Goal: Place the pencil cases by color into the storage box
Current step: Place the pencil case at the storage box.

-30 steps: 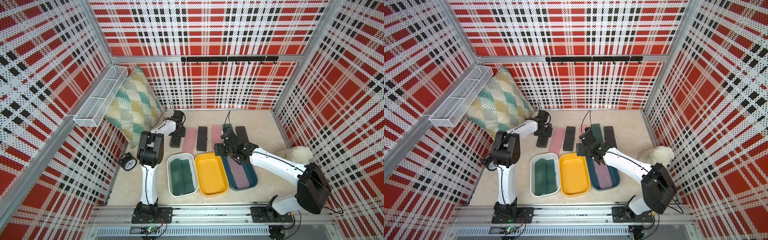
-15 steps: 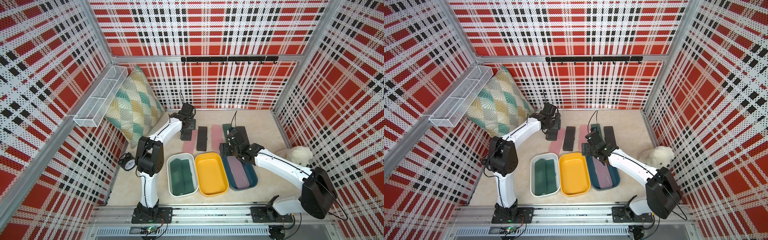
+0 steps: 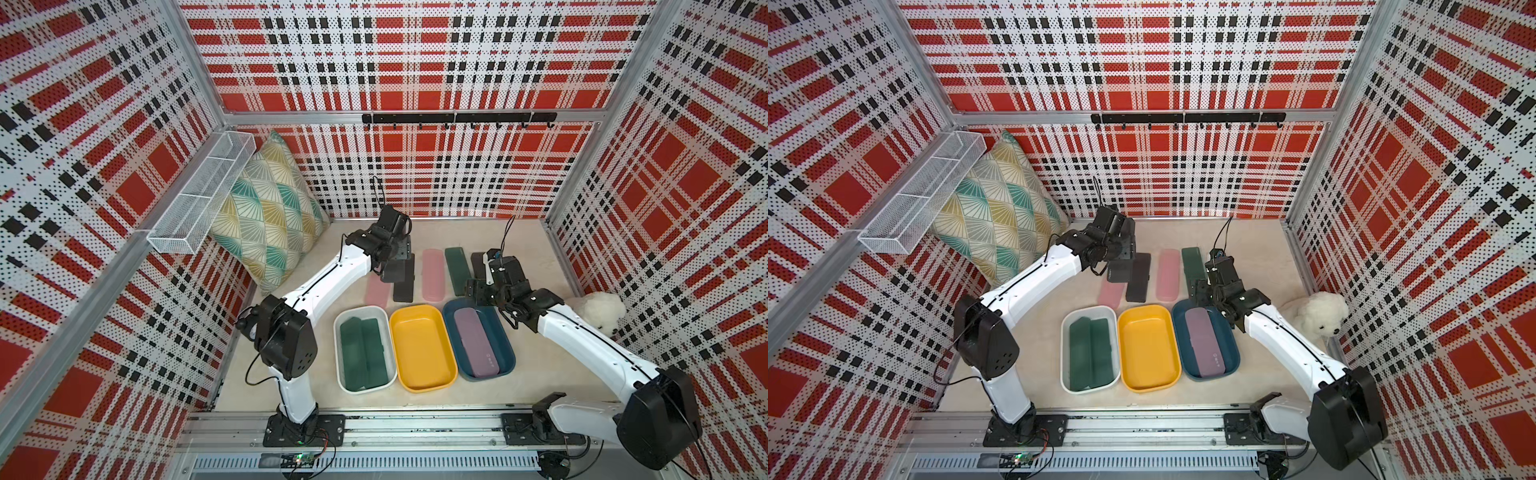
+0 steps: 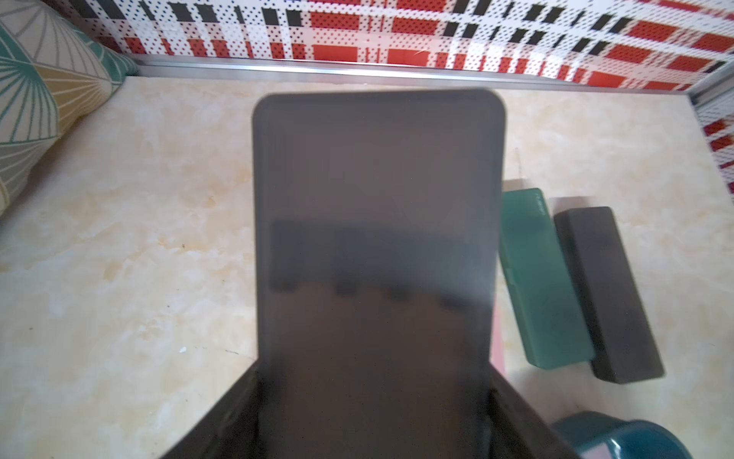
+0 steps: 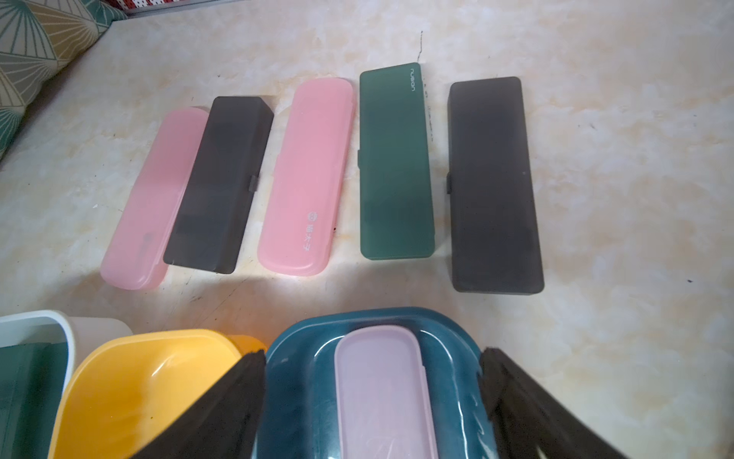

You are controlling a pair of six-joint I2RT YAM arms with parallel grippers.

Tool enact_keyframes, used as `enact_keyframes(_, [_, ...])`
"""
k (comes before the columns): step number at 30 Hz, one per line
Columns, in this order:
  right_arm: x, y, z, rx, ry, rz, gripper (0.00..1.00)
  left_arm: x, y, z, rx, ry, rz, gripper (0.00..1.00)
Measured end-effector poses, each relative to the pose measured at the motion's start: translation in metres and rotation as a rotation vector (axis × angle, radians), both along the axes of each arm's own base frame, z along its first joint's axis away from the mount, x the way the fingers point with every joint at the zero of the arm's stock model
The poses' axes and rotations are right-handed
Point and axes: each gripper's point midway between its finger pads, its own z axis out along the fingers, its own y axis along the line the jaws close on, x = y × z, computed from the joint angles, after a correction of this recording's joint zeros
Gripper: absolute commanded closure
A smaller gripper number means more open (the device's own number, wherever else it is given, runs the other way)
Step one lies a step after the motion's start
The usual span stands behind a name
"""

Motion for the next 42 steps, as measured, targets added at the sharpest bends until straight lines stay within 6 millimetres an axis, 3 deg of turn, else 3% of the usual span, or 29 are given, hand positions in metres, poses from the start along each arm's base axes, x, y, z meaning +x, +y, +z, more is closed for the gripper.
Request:
enact_keyframes(4, [0.002, -0.007, 0.0, -0.002, 0.002, 0.008, 0.1, -0.034, -0.025, 0.003, -0.034, -0.001, -0.027, 0.68])
enact_keyframes(9, [0.002, -0.007, -0.001, 0.0, 0.007, 0.037, 0.1, -0.073, -0.047, -0.011, -0.073, 0.021, -0.044, 0.68])
enact_keyframes(16, [0.0, -0.002, -0.001, 0.003, 0.009, 0.077, 0.1, -0.118, -0.057, -0.034, -0.12, 0.05, -0.026, 0.68])
enact_keyframes(27, [-0.001, -0.002, -0.001, -0.005, 0.01, 0.101, 0.1, -0.161, -0.055, -0.037, -0.245, 0.032, 0.035, 0.68])
enact_keyframes(36, [-0.002, 0.001, 0.003, -0.002, 0.006, 0.118, 0.1, -0.196, -0.07, -0.054, -0.305, 0.091, 0.024, 0.68])
enact_keyframes(42, [-0.003, 0.002, 0.007, 0.005, -0.002, 0.127, 0.1, -0.204, -0.073, -0.063, -0.329, 0.129, 0.035, 0.68])
